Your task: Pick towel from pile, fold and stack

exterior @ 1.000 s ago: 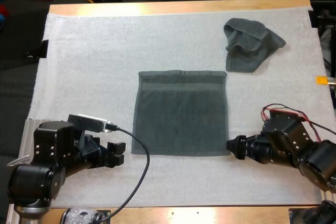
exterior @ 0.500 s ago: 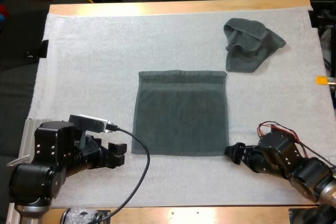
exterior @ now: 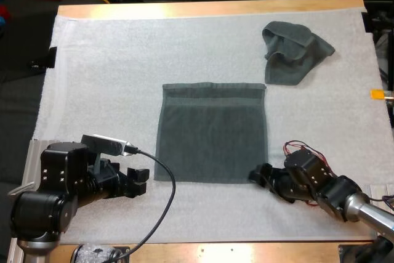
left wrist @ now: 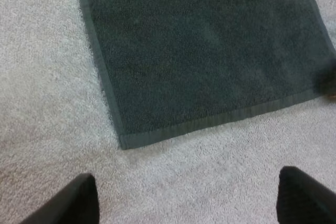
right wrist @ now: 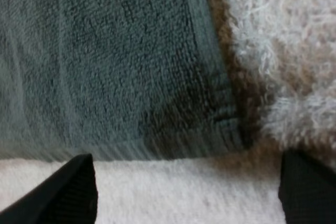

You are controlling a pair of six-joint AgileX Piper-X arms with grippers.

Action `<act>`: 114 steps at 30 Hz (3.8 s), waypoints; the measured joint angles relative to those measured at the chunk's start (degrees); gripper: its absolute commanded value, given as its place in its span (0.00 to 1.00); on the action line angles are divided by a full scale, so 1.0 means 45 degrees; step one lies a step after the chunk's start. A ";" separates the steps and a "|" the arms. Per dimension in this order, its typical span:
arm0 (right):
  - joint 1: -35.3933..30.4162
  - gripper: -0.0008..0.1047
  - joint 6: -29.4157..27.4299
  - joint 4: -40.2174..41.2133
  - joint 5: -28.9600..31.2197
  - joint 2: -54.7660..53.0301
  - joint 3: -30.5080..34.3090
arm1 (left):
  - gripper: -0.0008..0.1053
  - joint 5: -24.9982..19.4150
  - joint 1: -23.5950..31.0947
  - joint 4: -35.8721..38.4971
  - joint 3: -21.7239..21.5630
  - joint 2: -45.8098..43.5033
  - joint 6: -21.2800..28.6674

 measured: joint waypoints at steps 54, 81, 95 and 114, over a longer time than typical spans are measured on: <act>0.0000 0.12 0.0802 -0.0779 0.0750 0.0828 -0.0025 | 0.64 0.0287 0.0000 0.0009 0.1488 0.0000 0.0000; 0.0000 0.01 0.0092 -0.0406 0.0676 0.0392 -0.0002 | 0.64 0.0298 0.0000 -0.2071 0.1498 0.3615 -0.0353; 0.0000 0.01 -0.0106 -0.0406 0.0512 0.0392 -0.0002 | 0.64 0.1044 0.0000 -0.3697 0.2220 0.7310 -0.0331; 0.0000 0.01 -0.0167 -0.0406 0.0512 0.0392 -0.0002 | 0.64 0.2920 0.0040 -0.5699 0.2803 0.9843 -0.0492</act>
